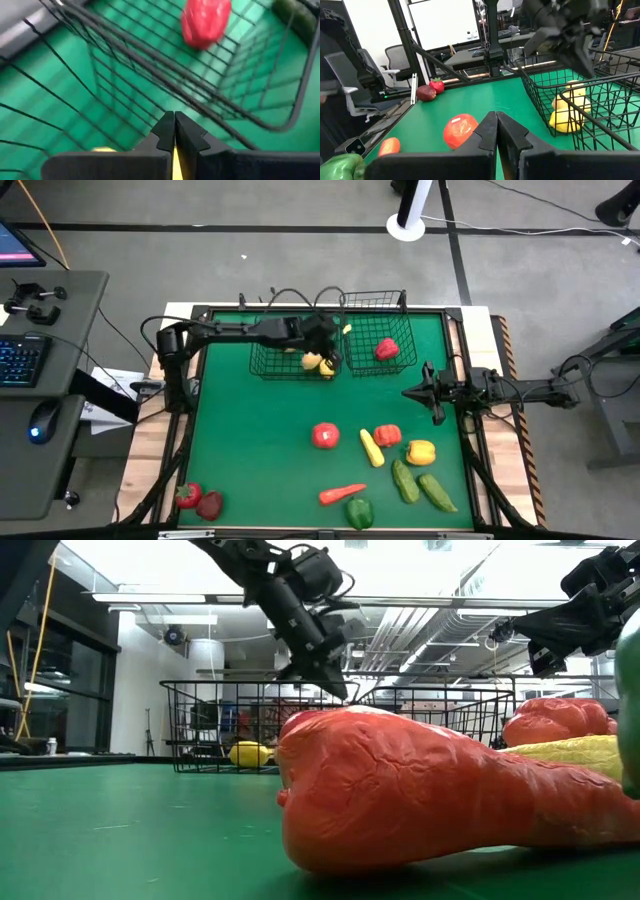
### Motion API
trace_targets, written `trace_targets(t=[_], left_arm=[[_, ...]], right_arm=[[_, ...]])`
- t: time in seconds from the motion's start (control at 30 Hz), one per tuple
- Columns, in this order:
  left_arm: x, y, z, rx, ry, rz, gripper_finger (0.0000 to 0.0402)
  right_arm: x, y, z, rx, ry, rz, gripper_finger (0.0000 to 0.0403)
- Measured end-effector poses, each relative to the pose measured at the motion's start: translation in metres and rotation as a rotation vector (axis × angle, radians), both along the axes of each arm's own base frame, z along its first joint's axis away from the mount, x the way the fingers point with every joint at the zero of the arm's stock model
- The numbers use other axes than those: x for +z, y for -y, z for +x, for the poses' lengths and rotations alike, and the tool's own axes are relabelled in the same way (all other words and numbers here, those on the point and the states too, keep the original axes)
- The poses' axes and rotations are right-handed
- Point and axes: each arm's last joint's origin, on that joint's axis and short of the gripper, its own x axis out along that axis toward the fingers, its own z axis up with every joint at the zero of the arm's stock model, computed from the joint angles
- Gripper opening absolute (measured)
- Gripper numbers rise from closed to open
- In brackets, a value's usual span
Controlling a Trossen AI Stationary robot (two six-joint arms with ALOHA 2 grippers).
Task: Sort produce into baskets
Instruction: Adjust the left wire basket, then put the green chili pepper into the right wire basket
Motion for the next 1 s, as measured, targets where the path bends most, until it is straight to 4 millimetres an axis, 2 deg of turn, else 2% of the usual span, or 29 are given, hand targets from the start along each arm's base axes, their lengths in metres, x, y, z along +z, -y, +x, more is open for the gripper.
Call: trace_targets(t=[0.07, 0.2, 0.27, 0.4, 0.53, 0.63, 0.83, 0.9, 1.0], left_arm=[[0.011, -0.010, -0.002, 0.020, 0.002, 0.042, 0.0000], [0.053, -0.029, -0.021, 0.050, 0.036, 0.106, 0.0000], [0.077, -0.034, -0.038, 0.068, 0.087, 0.132, 0.0000], [0.125, -0.037, -0.073, -0.005, 0.274, 0.171, 0.0000], [0.152, -0.033, -0.112, -0.062, 0.461, 0.157, 0.0000], [0.159, -0.020, -0.140, -0.054, 0.542, 0.135, 0.0000], [0.148, 0.006, -0.183, 0.051, 0.656, 0.122, 0.0000], [0.145, 0.011, -0.193, 0.082, 0.712, 0.114, 0.0000], [0.141, 0.015, -0.202, 0.098, 0.774, 0.106, 0.0000]], right_arm=[[0.000, 0.000, 0.000, 0.000, 0.001, 0.000, 0.0000], [0.000, 0.000, 0.000, 0.000, -0.001, 0.000, 0.0000], [0.000, 0.000, 0.000, -0.001, -0.002, 0.000, 0.0000], [-0.001, 0.000, 0.001, -0.001, -0.009, 0.000, 0.0000], [-0.001, 0.000, 0.001, -0.001, -0.009, 0.000, 0.0000], [-0.001, 0.000, 0.001, -0.001, -0.009, 0.000, 0.0000], [0.000, 0.000, 0.001, -0.012, 0.004, 0.001, 0.0000], [0.009, 0.002, 0.000, -0.053, 0.087, 0.052, 0.0000], [0.032, 0.005, -0.005, -0.131, 0.345, 0.263, 0.0000]])
